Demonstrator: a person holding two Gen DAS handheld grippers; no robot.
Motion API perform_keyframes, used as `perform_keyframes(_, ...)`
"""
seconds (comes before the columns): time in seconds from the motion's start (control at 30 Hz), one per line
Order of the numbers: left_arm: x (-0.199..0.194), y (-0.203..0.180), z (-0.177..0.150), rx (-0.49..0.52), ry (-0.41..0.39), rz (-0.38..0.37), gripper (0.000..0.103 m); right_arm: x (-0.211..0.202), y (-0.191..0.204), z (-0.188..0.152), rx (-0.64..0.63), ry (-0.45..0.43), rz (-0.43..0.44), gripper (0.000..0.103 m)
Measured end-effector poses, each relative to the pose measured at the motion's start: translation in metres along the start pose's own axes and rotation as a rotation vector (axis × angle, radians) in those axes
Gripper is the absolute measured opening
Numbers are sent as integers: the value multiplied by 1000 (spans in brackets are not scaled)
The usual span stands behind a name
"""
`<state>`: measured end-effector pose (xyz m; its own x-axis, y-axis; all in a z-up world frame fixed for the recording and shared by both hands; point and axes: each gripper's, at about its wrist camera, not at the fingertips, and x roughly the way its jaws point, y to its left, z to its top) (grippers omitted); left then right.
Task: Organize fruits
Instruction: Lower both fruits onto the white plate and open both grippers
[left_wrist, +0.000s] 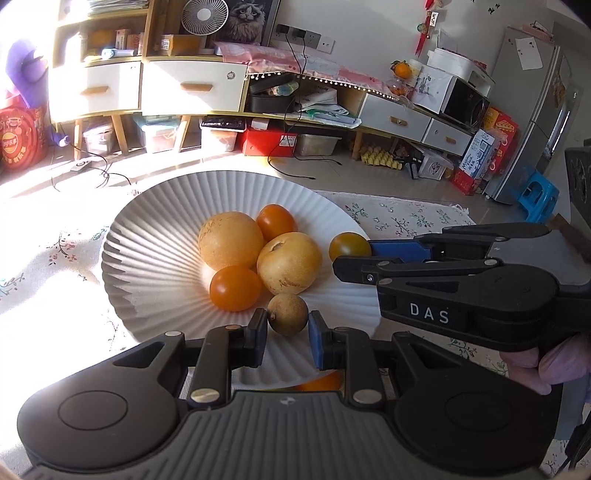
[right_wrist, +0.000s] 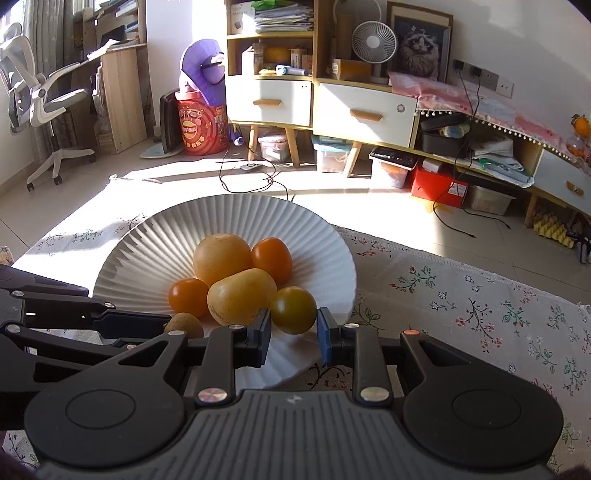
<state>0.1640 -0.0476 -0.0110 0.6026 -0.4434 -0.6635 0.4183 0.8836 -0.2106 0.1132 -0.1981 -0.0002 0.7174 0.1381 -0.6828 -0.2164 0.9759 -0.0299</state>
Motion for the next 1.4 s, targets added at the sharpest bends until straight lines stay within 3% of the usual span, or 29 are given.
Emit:
perform_keyframes(0.33, 3, 0, 1, 3, 3, 3, 11, 0, 0, 2, -12, 1, 3, 24)
perform_keyframes(0.53, 1, -2, 1, 11, 5, 4, 21, -2, 2, 2, -13, 5, -3, 25)
perform_keyframes(1.17, -34, -1, -6, 57, -4, 25, 51, -39, 5, -3, 29, -18, -17, 56)
perform_keyframes(1.4, -50, 2, -15, 76, -1, 44, 71, -53, 7, -8, 57, -25, -20, 68)
